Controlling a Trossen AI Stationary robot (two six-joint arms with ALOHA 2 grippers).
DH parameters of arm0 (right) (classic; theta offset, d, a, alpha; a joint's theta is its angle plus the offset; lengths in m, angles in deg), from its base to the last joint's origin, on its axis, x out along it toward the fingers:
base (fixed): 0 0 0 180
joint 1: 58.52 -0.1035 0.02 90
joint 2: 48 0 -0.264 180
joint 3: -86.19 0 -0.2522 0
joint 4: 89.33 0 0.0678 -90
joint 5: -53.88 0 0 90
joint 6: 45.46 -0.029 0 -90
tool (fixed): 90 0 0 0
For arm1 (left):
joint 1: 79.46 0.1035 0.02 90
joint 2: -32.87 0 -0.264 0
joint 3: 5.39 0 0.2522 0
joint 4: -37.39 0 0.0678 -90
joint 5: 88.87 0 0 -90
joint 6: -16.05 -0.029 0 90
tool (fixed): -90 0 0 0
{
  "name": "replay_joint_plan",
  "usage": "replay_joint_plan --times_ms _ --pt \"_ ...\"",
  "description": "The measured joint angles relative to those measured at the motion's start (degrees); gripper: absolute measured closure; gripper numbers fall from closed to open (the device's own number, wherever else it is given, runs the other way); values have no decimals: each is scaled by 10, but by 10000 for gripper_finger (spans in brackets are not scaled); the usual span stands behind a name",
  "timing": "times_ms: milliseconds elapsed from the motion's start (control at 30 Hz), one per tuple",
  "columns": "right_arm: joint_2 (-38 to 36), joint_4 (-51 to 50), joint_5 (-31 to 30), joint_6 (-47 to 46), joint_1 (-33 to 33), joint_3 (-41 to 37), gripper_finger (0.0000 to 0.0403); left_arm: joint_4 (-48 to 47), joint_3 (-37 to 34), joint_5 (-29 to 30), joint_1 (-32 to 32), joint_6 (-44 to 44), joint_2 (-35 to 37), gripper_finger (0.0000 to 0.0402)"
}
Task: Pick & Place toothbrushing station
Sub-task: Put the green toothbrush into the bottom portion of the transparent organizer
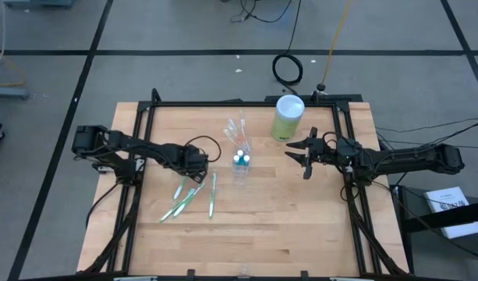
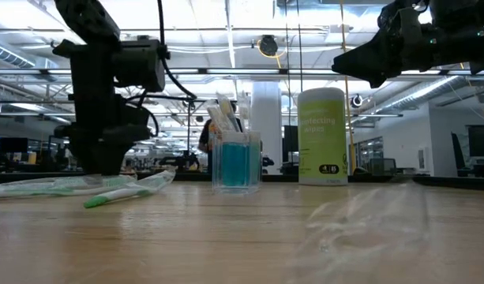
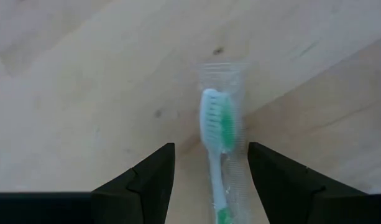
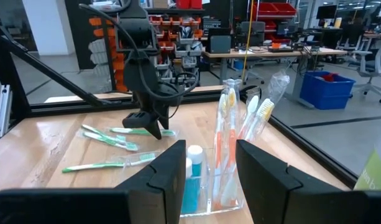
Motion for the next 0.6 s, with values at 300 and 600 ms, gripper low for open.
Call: replay_joint_plan --times_ms 300,600 --pt "0 0 0 0 0 0 273 -31 0 -16 -1 33 0 190" --pt "0 0 0 -4 0 0 273 -25 -4 -27 -1 41 1 192"
